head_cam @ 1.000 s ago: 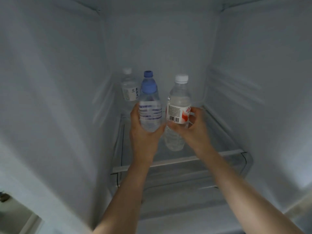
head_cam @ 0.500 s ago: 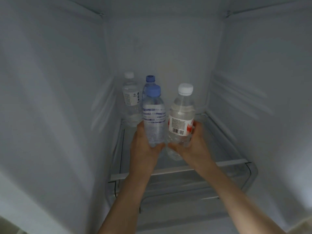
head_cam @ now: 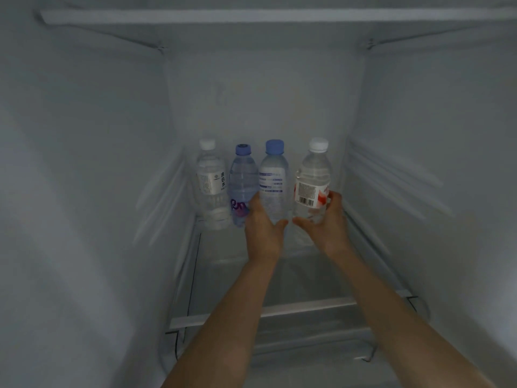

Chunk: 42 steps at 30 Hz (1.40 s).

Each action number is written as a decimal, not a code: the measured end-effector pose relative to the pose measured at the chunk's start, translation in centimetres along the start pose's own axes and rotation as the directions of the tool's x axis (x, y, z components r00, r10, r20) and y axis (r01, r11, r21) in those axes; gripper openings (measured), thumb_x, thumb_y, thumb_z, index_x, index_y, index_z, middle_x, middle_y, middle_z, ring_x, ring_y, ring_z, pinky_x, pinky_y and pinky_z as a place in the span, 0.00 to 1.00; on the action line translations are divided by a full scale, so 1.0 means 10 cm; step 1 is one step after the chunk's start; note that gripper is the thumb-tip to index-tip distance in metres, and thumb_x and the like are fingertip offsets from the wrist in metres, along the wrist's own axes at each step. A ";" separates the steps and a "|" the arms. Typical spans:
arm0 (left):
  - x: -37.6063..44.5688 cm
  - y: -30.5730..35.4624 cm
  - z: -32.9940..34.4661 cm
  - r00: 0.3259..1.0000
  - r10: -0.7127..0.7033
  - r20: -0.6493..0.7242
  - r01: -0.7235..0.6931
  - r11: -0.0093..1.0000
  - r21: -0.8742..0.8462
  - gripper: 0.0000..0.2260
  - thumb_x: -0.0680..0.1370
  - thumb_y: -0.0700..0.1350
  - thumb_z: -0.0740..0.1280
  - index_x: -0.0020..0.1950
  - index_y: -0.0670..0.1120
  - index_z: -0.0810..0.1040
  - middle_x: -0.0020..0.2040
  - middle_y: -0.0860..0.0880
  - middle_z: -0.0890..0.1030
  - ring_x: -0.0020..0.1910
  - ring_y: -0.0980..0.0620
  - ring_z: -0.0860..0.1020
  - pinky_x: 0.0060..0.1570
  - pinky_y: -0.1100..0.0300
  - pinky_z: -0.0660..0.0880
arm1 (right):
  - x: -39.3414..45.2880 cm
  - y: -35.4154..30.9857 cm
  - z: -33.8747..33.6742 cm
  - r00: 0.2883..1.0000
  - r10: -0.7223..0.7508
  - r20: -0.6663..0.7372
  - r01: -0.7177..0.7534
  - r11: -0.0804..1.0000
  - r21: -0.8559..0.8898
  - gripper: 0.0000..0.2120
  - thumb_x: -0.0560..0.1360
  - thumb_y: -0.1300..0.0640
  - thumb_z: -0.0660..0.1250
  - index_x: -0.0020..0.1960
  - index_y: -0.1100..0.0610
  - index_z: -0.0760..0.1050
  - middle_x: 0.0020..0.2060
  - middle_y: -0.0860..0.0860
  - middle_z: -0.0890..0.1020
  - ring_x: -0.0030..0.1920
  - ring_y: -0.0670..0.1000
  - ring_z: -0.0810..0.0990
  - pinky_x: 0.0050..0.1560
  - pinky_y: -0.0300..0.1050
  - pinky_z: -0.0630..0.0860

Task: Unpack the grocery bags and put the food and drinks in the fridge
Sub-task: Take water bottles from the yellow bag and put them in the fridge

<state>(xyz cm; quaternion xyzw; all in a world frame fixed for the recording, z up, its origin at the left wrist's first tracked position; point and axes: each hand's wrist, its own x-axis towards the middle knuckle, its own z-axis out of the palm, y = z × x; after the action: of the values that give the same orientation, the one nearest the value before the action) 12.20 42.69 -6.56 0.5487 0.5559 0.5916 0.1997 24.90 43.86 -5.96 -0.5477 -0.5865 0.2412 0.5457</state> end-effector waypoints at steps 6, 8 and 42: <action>0.22 -0.15 0.33 0.999 -0.004 -0.033 0.005 1.000 0.029 0.35 0.70 0.33 0.74 0.74 0.44 0.63 0.66 0.43 0.75 0.65 0.46 0.74 0.65 0.49 0.73 | 0.29 0.05 0.06 0.999 0.014 -0.037 -0.015 1.000 -0.014 0.36 0.65 0.59 0.79 0.65 0.59 0.61 0.55 0.51 0.75 0.52 0.49 0.75 0.50 0.40 0.70; 0.27 -0.19 0.41 0.999 0.010 -0.049 -0.008 0.999 0.042 0.35 0.71 0.32 0.73 0.74 0.44 0.62 0.67 0.42 0.74 0.67 0.45 0.73 0.66 0.47 0.72 | 0.35 0.06 0.10 0.998 0.022 -0.051 -0.023 1.000 -0.010 0.36 0.65 0.59 0.79 0.64 0.59 0.61 0.54 0.51 0.74 0.52 0.48 0.74 0.49 0.38 0.69; -0.16 -0.03 0.10 0.998 -0.047 0.045 0.027 0.931 0.365 0.13 0.78 0.36 0.63 0.63 0.39 0.75 0.56 0.41 0.80 0.53 0.43 0.79 0.52 0.51 0.77 | 0.32 0.21 0.08 0.987 0.160 0.024 -0.154 0.977 -0.148 0.33 0.74 0.61 0.69 0.73 0.63 0.57 0.67 0.60 0.68 0.64 0.57 0.71 0.55 0.37 0.66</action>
<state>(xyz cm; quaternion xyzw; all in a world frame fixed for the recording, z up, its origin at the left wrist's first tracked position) 13.51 41.90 -7.72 0.5811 0.6606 0.4597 0.1204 25.57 47.62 -6.79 -0.6264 -0.5671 0.2498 0.4729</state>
